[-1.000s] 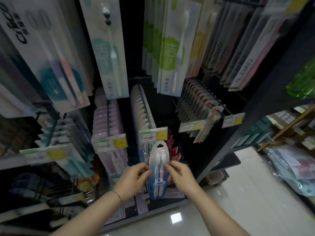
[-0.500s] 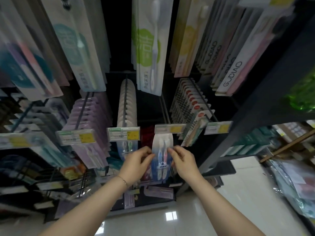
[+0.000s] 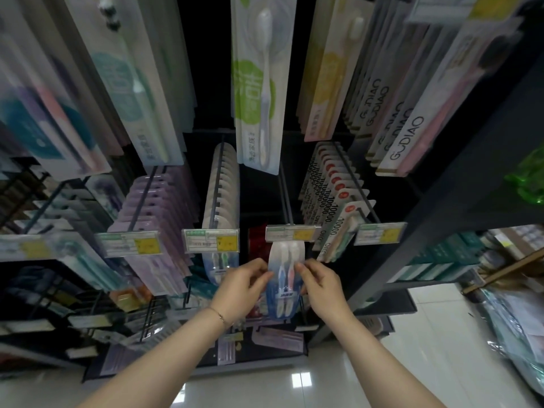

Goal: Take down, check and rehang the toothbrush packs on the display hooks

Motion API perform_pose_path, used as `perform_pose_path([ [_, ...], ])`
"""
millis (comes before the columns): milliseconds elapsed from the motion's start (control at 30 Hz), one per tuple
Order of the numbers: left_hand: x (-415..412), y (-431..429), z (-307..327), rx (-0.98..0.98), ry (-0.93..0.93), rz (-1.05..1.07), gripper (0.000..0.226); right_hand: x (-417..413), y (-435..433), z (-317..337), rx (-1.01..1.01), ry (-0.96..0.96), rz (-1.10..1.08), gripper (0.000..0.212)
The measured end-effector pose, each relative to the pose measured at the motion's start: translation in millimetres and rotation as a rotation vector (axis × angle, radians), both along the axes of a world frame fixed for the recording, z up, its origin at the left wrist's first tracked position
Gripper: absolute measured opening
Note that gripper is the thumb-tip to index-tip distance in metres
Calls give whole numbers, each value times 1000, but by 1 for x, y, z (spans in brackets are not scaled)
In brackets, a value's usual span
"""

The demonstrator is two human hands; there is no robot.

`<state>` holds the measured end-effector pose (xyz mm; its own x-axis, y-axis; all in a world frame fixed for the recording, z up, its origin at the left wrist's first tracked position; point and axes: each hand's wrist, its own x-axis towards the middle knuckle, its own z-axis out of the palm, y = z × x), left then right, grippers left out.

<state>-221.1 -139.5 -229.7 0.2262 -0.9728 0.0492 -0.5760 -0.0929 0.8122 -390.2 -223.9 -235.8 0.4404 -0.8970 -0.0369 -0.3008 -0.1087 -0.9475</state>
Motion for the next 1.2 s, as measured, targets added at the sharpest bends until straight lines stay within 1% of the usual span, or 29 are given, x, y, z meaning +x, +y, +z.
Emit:
perform_pose_path([
  [167, -1, -1, -1, -12, 18, 1, 15, -1, -2, 0, 18, -31, 3, 19],
  [300, -3, 1, -1, -12, 89, -18, 15, -4, 1, -1, -9, -58, 14, 19],
  [367, -5, 0, 7, -51, 184, 16, 16, -5, 0, -2, -17, -59, 26, 18],
  [467, -10, -10, 25, -152, 349, 132, 21, -5, -5, -2, -27, -49, 46, 17],
  [533, -16, -21, 36, -221, 481, 173, 13, -5, -7, -1, -31, -39, 56, 17],
  [567, -19, -25, 41, -253, 528, 188, 14, -5, -7, -1, -36, -32, 59, 18],
  [667, -28, -35, 52, -309, 629, 218, 34, -4, -10, 1, -60, -7, 74, 21],
  [800, -29, -47, 53, -327, 802, 260, 35, -6, -14, 1, -92, 12, 94, 23],
  [967, -23, -53, 48, -337, 816, 254, 34, -6, -17, 1, -139, 8, 94, 30],
  [1033, -22, -53, 46, -352, 809, 260, 32, -3, -16, 3, -158, -1, 95, 27],
  [1100, -21, -54, 46, -388, 802, 255, 23, -1, -15, 5, -164, -15, 98, 23],
  [1200, -20, -57, 49, -406, 845, 258, 7, 3, -15, 9, -158, -12, 101, 20],
])
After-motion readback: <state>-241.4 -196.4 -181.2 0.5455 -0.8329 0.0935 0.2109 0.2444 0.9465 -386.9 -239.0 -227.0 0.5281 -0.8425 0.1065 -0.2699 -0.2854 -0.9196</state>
